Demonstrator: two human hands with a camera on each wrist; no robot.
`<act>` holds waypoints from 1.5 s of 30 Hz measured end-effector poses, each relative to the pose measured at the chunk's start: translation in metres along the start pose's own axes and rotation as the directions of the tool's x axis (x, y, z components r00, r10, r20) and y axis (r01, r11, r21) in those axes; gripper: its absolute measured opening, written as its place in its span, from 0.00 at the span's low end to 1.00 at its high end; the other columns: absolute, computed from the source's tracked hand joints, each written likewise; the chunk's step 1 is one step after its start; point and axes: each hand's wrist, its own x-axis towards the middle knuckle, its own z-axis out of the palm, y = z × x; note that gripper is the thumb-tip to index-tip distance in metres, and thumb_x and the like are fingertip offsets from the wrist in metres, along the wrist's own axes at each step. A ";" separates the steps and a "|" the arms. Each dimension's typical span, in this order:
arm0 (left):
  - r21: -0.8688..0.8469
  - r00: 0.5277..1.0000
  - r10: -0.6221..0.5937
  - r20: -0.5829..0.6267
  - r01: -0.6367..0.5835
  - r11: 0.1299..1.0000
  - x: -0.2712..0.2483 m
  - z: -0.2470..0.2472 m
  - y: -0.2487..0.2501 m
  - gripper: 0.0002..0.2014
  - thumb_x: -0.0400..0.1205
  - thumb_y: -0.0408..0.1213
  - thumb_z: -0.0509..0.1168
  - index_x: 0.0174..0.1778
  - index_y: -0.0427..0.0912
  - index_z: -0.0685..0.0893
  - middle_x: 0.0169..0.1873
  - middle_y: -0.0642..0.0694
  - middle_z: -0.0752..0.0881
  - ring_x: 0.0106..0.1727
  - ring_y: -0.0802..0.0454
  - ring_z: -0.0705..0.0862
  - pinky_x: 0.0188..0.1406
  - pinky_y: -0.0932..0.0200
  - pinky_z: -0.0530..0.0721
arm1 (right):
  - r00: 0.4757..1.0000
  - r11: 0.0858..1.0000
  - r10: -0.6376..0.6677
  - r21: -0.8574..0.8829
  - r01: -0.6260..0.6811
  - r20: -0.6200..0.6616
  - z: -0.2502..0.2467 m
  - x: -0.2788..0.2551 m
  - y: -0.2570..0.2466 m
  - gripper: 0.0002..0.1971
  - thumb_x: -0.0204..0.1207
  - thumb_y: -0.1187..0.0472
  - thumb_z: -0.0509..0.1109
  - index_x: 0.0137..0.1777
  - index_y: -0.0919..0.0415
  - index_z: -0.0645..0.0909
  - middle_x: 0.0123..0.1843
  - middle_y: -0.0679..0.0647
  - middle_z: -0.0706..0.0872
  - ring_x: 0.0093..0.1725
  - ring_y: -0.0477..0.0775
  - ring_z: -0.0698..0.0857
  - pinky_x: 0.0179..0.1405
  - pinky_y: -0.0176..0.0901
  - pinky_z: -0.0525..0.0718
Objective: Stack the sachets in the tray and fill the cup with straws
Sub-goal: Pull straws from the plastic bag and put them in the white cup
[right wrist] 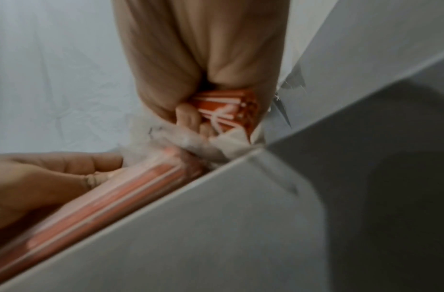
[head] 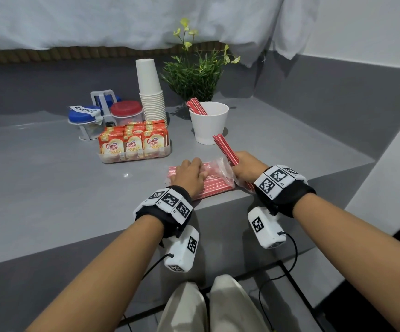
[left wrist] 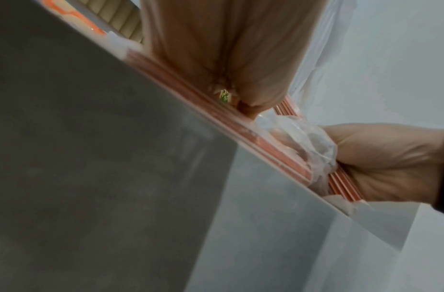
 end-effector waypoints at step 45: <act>0.277 0.972 -0.048 0.229 -0.018 0.961 0.000 -0.015 -0.007 0.29 0.82 0.56 0.54 0.80 0.58 0.55 0.81 0.45 0.57 0.82 0.43 0.54 0.77 0.34 0.54 | 0.842 0.897 -0.039 0.353 0.266 -0.537 -0.001 0.023 -0.012 0.11 0.76 0.57 0.69 0.33 0.55 0.73 0.26 0.52 0.76 0.24 0.49 0.76 0.31 0.40 0.80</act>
